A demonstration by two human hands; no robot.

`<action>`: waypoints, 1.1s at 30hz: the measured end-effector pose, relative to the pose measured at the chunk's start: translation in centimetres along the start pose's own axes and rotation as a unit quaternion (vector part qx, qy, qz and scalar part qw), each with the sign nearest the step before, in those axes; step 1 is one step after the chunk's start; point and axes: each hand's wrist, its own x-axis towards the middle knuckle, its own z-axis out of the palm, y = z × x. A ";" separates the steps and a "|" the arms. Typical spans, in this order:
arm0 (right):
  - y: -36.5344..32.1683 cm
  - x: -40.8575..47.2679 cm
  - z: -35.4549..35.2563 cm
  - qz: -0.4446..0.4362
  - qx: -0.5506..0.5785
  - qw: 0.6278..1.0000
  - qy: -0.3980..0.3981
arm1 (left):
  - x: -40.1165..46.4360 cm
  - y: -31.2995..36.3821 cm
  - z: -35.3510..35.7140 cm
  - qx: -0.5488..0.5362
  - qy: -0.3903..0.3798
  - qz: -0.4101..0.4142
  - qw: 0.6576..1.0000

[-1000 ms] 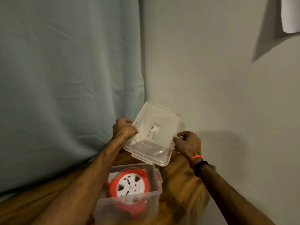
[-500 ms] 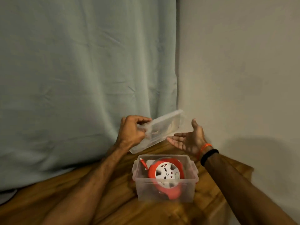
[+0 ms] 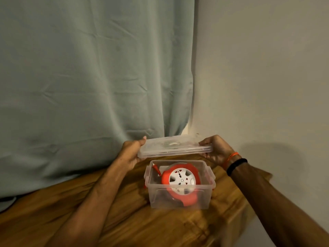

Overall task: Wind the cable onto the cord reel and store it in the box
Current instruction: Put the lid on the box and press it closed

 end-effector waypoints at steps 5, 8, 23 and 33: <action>1.3 0.6 -1.3 -0.006 -0.067 0.997 0.048 | 1.7 -1.8 0.7 -0.058 0.031 -0.043 0.997; 2.1 2.2 -2.4 -0.075 -0.229 0.953 0.184 | 1.8 -3.0 1.8 0.027 0.049 -0.025 0.998; 6.8 1.6 -4.2 -0.084 -0.419 0.866 0.261 | 2.2 -7.8 1.8 0.295 0.090 -0.009 0.951; 8.1 4.2 -6.6 -0.108 -0.419 0.865 0.255 | 2.7 -9.1 1.5 0.239 0.091 0.017 0.967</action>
